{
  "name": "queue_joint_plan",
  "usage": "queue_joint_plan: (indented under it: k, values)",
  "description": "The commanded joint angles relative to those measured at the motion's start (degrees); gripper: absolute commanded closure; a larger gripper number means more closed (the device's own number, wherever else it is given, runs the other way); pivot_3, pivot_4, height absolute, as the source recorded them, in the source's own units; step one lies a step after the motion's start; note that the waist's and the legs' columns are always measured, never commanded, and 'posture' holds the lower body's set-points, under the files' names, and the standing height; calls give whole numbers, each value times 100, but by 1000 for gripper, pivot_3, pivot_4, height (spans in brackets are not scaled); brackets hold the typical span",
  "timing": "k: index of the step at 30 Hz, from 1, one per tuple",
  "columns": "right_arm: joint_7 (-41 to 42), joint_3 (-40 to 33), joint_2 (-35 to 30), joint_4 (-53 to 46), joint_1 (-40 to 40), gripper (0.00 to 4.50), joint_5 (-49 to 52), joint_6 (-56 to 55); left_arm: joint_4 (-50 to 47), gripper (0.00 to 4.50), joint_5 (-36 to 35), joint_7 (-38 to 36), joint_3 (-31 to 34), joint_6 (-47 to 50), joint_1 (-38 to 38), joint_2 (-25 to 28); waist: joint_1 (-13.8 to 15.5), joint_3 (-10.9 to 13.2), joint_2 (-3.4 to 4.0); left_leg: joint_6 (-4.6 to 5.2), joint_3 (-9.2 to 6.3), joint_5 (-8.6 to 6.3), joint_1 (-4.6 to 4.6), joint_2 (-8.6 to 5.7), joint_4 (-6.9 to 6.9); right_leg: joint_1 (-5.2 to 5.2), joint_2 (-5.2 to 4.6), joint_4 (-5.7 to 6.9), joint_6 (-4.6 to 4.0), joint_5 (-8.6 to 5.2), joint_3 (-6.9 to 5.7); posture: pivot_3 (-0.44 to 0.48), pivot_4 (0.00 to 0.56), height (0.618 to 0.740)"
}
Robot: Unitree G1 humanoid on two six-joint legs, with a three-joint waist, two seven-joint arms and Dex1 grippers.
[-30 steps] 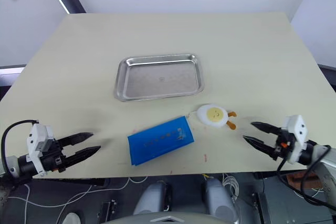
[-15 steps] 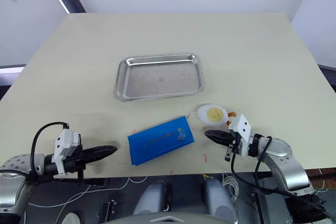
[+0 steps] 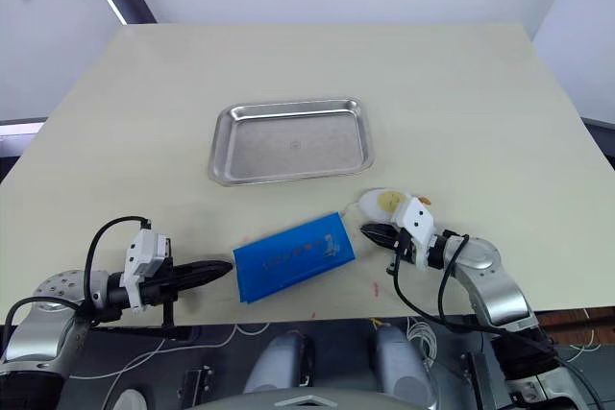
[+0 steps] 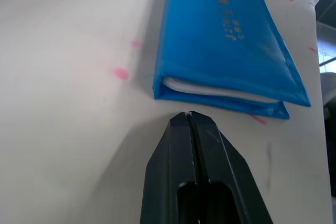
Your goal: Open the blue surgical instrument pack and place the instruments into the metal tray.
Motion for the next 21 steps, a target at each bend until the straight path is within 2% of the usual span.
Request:
queue_joint_plan:
  k: [1,9,21]
  values:
    - [-6,70,45,-38,-93,4500,-52,-147,-12,4483,16,-8,-211,18,-176,-116,3,0,0,0,0,0,0,0,0,0,0,0,0,0,0,0,150,740]
    - [16,112,116,-38,-125,4500,-81,-153,113,4483,37,107,-469,106,-590,-362,5,-1,0,0,-2,0,-2,-2,4,1,-1,1,1,1,-2,0,150,740]
    - [110,167,126,-92,-128,4500,-105,-165,86,4483,0,248,-480,370,-874,-545,18,-1,0,0,-4,0,-3,-2,4,1,-1,2,1,1,-2,0,150,740]
